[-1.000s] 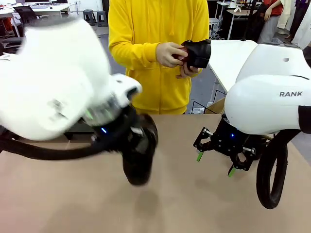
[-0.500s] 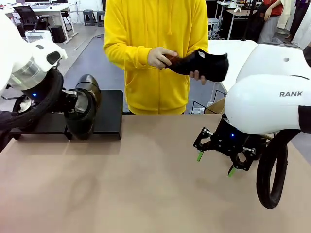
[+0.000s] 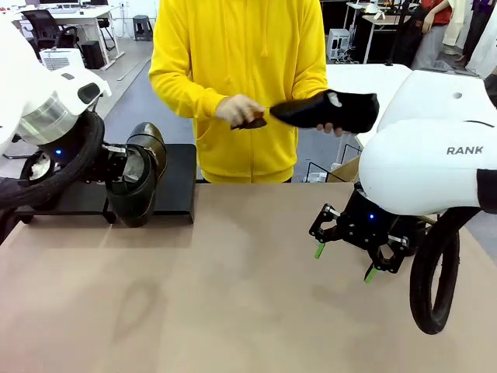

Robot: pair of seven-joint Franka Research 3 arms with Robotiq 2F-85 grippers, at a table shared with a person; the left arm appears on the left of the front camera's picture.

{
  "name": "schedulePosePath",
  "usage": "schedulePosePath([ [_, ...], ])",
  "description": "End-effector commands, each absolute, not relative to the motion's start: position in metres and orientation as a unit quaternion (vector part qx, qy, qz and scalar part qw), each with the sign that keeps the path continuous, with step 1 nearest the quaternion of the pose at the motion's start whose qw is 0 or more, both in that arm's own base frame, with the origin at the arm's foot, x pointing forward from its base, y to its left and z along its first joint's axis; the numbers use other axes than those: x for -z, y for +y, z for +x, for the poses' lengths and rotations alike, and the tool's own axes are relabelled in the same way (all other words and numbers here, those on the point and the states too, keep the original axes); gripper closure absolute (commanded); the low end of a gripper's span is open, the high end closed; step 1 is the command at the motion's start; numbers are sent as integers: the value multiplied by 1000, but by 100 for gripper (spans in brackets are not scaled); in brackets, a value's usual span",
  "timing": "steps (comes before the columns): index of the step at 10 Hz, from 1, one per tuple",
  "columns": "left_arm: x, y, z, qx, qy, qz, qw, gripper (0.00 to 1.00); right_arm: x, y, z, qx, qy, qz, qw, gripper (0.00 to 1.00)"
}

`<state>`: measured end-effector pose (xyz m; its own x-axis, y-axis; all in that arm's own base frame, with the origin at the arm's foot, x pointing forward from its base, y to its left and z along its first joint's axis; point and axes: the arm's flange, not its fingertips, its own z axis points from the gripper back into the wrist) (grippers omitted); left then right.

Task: Organize the shoes by placing them on the stand.
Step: Place the Shoe from the middle of the table onto the Shoes Stand.

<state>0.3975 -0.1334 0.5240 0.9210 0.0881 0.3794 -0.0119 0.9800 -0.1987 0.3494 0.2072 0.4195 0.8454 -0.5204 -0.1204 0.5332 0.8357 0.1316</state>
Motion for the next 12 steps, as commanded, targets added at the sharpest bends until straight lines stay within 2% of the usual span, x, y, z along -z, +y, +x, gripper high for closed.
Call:
schedulePosePath([
  [1, -519, -120, 415, -29, -212, -59, 975, 100, -421, 206, 350, 270, 34, 76, 959, 0],
  [2, -517, -105, 432, -30, -248, -31, 968, 100, -421, 206, 350, 270, 34, 76, 959, 0],
  [7, -513, -53, 489, 26, -310, 13, 950, 100, -421, 206, 350, 270, 34, 76, 959, 0],
  [9, -498, -44, 508, 27, -317, 53, 947, 100, -421, 206, 350, 270, 34, 76, 959, 0],
  [12, -475, -28, 525, -2, -308, 63, 949, 100, -421, 206, 350, 270, 34, 76, 959, 0],
])
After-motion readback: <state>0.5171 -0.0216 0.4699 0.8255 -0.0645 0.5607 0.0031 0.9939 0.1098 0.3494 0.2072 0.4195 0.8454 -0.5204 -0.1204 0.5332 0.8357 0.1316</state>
